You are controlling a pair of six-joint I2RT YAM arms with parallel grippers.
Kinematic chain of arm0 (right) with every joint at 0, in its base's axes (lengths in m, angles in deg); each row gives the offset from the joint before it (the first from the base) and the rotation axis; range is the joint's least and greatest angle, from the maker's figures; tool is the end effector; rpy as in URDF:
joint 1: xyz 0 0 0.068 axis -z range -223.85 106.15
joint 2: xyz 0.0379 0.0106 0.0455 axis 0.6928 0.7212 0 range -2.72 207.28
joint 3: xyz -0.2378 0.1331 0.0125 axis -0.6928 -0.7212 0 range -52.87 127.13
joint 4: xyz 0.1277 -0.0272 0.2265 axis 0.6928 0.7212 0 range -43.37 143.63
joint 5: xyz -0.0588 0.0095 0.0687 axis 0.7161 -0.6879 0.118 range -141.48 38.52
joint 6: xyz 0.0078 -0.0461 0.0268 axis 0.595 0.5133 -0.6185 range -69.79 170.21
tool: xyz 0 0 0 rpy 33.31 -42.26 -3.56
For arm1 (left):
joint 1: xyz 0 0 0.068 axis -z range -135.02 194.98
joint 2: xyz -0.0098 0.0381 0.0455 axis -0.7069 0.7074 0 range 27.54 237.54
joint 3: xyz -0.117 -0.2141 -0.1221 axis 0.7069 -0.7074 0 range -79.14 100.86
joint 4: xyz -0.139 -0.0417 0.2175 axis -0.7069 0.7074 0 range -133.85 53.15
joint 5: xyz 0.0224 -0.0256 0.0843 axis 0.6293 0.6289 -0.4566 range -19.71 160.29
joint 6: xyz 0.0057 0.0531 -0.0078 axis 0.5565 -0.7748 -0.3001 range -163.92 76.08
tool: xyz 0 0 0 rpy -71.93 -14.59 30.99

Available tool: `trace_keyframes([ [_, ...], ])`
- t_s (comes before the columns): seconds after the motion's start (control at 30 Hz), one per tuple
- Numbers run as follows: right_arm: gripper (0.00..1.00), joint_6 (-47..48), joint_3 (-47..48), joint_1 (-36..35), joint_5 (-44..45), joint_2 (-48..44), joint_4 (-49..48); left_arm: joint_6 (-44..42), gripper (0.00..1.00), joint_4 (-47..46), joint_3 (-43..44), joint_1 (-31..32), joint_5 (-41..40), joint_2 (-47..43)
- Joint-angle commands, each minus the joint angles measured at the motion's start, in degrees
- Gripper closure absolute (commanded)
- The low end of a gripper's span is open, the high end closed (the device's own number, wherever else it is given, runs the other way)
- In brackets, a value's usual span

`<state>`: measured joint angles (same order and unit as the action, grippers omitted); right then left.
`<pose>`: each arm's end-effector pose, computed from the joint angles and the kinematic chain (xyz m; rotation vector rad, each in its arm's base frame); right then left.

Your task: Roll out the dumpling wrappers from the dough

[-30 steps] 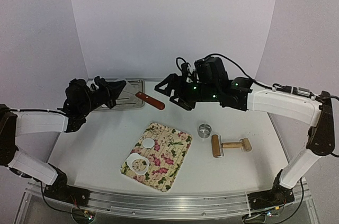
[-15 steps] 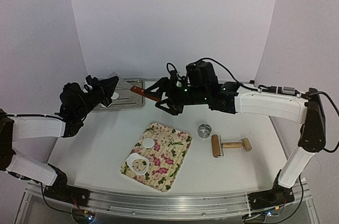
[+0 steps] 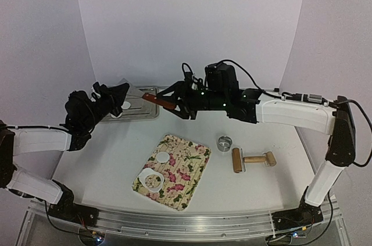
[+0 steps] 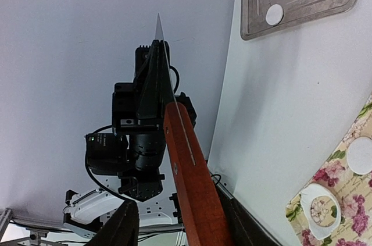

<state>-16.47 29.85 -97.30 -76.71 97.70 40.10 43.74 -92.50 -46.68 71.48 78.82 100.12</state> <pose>0.2399 0.3493 0.3353 -0.1452 2.1817 1.7718 0.2437 -0.1275 0.2695 -0.7247 1.5110 -1.6951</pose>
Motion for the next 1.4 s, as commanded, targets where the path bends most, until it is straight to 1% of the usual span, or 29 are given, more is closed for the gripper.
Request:
trace_keyframes([
  [0.0,0.57,-1.6,2.1,-0.2,-0.6,1.1,-4.3,-1.2,1.0,-2.5,0.3,-0.3,-0.6,-1.9],
  [0.2,0.85,-2.2,1.9,-0.1,0.5,1.3,-4.9,-1.2,1.0,-1.6,0.2,-0.3,-0.5,-2.1],
  [0.27,0.98,-2.2,1.7,-0.1,0.9,1.2,-4.9,-1.4,1.0,-0.8,0.2,-0.3,-0.3,-2.5],
  [0.3,1.0,-2.2,1.4,-0.1,1.3,1.1,-4.9,-1.5,0.99,-0.1,0.3,-0.3,-0.2,-2.8],
  [0.37,1.0,-1.9,1.1,-0.1,2.0,0.8,-4.9,-1.7,0.95,1.7,0.4,-0.3,0.1,-3.2],
  [0.4,1.0,-1.6,0.9,-0.1,2.5,0.7,-4.9,-1.8,0.9,2.9,0.6,-0.3,0.2,-3.5],
  [0.47,1.0,-0.8,0.4,-0.1,3.4,0.1,-4.7,-2.0,0.73,4.8,0.7,-0.3,0.4,-3.9],
  [0.5,1.0,-0.3,0.0,-0.1,3.9,-0.4,-4.6,-2.0,0.63,5.6,0.8,-0.3,0.5,-4.2],
  [0.53,1.0,0.2,-0.4,-0.1,4.7,-1.2,-3.9,-2.2,0.5,6.8,1.0,-0.3,0.9,-4.5],
  [0.57,1.0,0.8,-0.8,-0.1,5.6,-1.8,-3.0,-2.5,0.43,8.0,1.2,-0.3,1.3,-4.7],
  [0.63,1.0,2.8,-1.2,0.0,7.1,-3.4,-0.3,-3.6,0.31,10.2,1.9,-0.3,2.7,-4.9],
  [0.67,1.0,4.1,-1.2,0.0,8.3,-4.3,1.8,-4.1,0.27,11.7,2.4,-0.3,3.5,-5.0],
  [0.77,1.0,8.3,0.5,0.3,11.8,-6.3,11.9,-6.0,0.19,15.7,3.8,-0.3,6.4,-5.0],
  [0.8,1.0,9.6,1.3,0.5,12.7,-6.9,15.5,-7.5,0.18,17.6,4.6,-0.3,7.8,-4.9],
  [0.87,1.0,11.2,1.7,1.7,13.4,-8.3,21.2,-12.3,0.17,25.3,7.8,-0.3,10.7,-4.6],
  [1.0,1.0,11.9,-1.2,6.1,9.1,-12.5,30.4,-27.8,0.16,45.5,15.6,-0.3,17.0,-2.5],
  [1.13,1.0,15.1,-2.4,10.3,6.3,-17.2,43.4,-44.8,0.18,64.8,19.9,-0.3,18.0,-0.5],
  [1.17,1.0,15.4,-3.3,11.3,5.2,-18.4,45.8,-47.7,0.19,67.9,20.0,-0.3,17.7,-0.2],
  [1.23,1.0,14.9,-5.8,13.0,1.7,-21.1,47.6,-52.1,0.2,71.6,18.9,-0.2,18.1,-0.3],
  [1.37,1.0,13.7,-10.8,14.6,-5.8,-23.7,47.5,-55.9,0.23,72.6,15.0,0.1,21.5,0.1],
])
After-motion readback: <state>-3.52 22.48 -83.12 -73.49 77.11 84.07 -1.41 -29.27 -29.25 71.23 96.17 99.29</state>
